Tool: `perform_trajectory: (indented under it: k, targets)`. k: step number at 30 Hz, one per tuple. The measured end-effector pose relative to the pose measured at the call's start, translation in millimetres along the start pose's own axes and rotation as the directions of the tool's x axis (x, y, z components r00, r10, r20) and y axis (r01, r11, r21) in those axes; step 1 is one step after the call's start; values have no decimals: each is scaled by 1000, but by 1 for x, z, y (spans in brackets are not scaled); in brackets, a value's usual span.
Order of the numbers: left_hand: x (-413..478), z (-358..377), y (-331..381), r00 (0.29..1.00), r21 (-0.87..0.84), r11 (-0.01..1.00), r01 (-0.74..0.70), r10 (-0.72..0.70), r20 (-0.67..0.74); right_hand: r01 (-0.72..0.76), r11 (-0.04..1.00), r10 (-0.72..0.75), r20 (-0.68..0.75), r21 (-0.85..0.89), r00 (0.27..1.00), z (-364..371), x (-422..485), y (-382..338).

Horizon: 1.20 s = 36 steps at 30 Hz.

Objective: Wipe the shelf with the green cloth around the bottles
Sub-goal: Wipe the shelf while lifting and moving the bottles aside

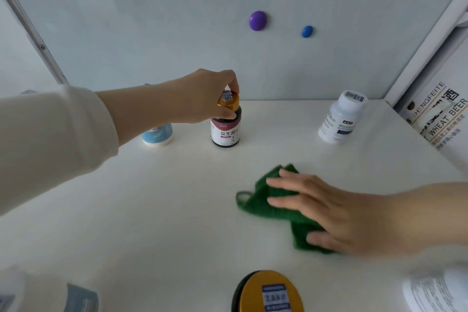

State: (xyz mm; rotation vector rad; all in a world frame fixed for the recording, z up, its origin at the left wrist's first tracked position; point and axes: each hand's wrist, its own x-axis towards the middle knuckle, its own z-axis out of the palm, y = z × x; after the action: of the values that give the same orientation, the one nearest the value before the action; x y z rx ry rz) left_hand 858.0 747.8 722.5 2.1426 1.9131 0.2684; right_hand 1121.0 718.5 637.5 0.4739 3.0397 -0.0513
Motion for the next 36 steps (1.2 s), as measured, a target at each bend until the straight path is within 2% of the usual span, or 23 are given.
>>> perform_trajectory:
  k: [2, 3, 5, 6, 8, 10, 12, 19, 24, 28, 33, 36]
  targets:
    - [2, 2, 0, 1000, -2, 1000, -5, 5, -8, 28, 999, -27, 66, -22, 997, 0, -9, 3]
    - [3, 3, 0, 1000, -2, 1000, -10, 10, -12, -11, 1000, 12, 46, -21, 999, 0, -3, 5]
    - [5, 4, 1, 1000, -8, 1000, -20, 19, -18, -202, 979, 202, -51, 8, 978, 2, 24, 16]
    - [6, 4, 2, 1000, -15, 1000, -19, 19, -18, -348, 935, 352, -53, 73, 935, 1, 40, 24]
    - [8, 4, 5, 1000, -21, 1000, -14, 14, -13, -569, 798, 572, 51, 199, 819, -3, 70, 44]
    - [10, 5, 6, 1000, -5, 1000, -17, 17, -14, -667, 702, 673, 75, 252, 736, -10, 94, 57]
    - [10, 5, 8, 1000, 16, 1000, -20, 20, -17, -716, 651, 721, 91, 253, 687, -15, 107, 64]
    - [3, 2, 12, 999, 154, 987, -35, 38, -17, -776, 600, 749, 204, 196, 630, -21, 102, 47]
    - [-40, -17, 43, 993, -29, 994, -109, 107, -43, -776, 608, 718, 303, 167, 627, -24, 77, 3]
    - [-102, -24, 78, 978, 9, 978, -209, 209, 22, -774, 628, 697, 383, 84, 607, -27, 58, -38]
    - [-172, 11, 96, 987, -108, 988, -109, 121, 106, -732, 681, 675, 415, -31, 610, -24, 40, -67]
    - [-193, 35, 93, 993, -21, 1000, -23, 26, 115, -734, 679, 681, 388, -16, 621, -21, 34, -79]
